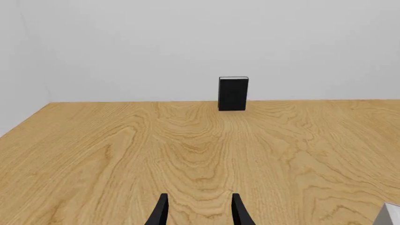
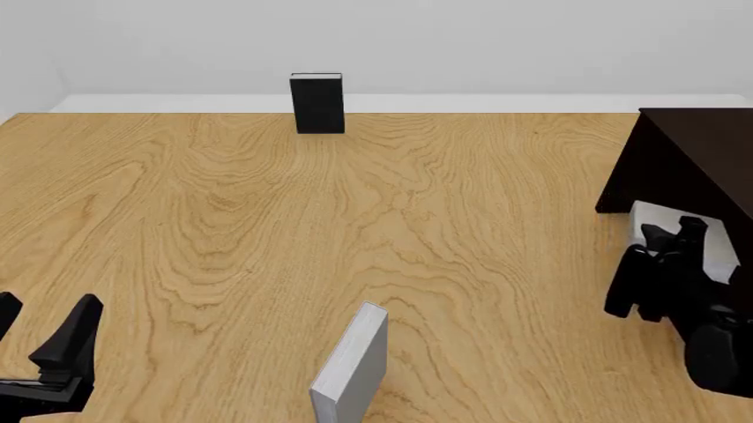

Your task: Pick up the book on the right and place it on the cabinet shelf.

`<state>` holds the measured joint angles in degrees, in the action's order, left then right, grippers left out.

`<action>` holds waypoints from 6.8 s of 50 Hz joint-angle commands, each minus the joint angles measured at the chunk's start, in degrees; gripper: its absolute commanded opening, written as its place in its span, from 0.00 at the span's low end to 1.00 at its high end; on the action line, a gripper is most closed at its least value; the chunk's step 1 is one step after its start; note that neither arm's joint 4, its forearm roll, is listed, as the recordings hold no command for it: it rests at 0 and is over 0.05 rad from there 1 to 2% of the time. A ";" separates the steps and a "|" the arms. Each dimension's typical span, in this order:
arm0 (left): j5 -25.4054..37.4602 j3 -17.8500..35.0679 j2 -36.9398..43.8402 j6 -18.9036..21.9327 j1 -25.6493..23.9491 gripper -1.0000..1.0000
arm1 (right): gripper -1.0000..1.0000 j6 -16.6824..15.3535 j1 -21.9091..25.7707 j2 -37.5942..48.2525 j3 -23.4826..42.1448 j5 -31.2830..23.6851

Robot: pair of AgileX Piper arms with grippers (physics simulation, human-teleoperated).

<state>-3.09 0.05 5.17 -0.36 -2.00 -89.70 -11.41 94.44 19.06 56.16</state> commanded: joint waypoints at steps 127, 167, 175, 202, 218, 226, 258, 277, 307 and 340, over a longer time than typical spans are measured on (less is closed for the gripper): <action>1.21 -0.01 -1.21 -0.38 0.14 1.00 | 1.00 5.71 -2.62 2.35 4.34 -6.12; 0.55 -0.01 -0.53 -0.42 0.12 1.00 | 1.00 6.31 2.39 -0.94 4.23 -9.12; 0.49 -0.01 -0.48 -0.24 -0.02 1.00 | 1.00 7.09 4.15 -2.12 4.36 -10.68; -0.75 0.00 0.67 -0.10 -0.36 1.00 | 1.00 7.03 1.81 -2.14 2.07 -11.44; -0.71 -0.01 0.66 -0.27 -0.29 1.00 | 1.00 6.46 0.89 -1.74 2.13 -10.94; -0.59 -0.01 0.53 -0.28 -0.28 1.00 | 1.00 5.90 -1.21 -1.49 1.65 -10.00; 0.24 -0.01 -0.22 -0.40 -0.16 1.00 | 1.00 4.95 -4.97 -2.79 1.63 -10.45; -0.24 -0.01 0.27 -0.32 -0.18 1.00 | 1.00 4.95 -5.82 -2.46 1.18 -10.41; 0.12 -0.01 -0.14 -0.42 -0.16 1.00 | 1.00 4.18 -7.71 -1.87 1.14 -10.35; -0.07 -0.01 0.12 -0.34 -0.19 1.00 | 1.00 4.96 -1.36 -4.45 1.54 -13.28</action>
<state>-3.11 0.04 5.21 -0.77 -2.18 -84.96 -15.63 91.19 20.58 44.21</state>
